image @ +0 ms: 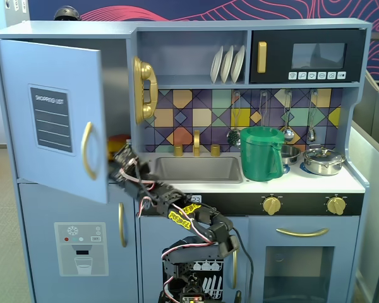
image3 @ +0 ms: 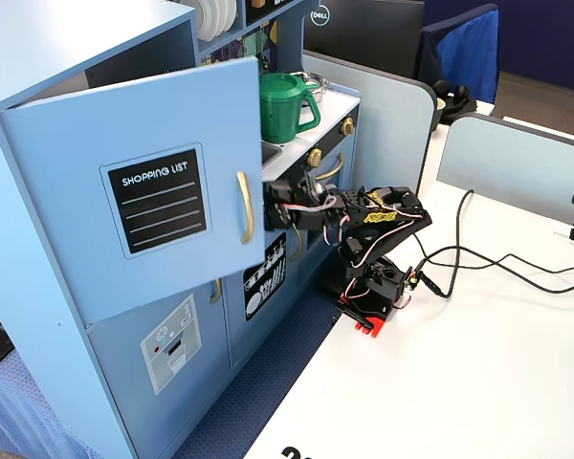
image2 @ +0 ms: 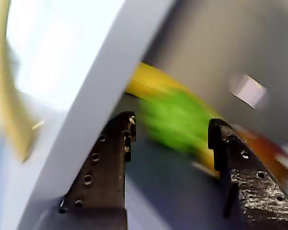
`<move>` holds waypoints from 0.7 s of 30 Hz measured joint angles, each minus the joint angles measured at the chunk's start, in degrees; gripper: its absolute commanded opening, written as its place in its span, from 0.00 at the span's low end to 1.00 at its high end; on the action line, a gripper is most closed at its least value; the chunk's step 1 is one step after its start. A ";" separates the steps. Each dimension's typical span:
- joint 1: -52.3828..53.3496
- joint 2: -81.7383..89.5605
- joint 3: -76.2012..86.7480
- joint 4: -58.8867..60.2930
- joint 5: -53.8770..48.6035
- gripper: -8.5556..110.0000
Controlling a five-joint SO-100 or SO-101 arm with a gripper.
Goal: Open the left cabinet door
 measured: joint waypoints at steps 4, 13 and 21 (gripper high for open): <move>-7.73 0.26 2.20 -3.52 -3.34 0.17; -20.13 -5.01 2.81 -12.04 -9.58 0.17; -18.98 -8.44 2.90 -14.85 -8.53 0.16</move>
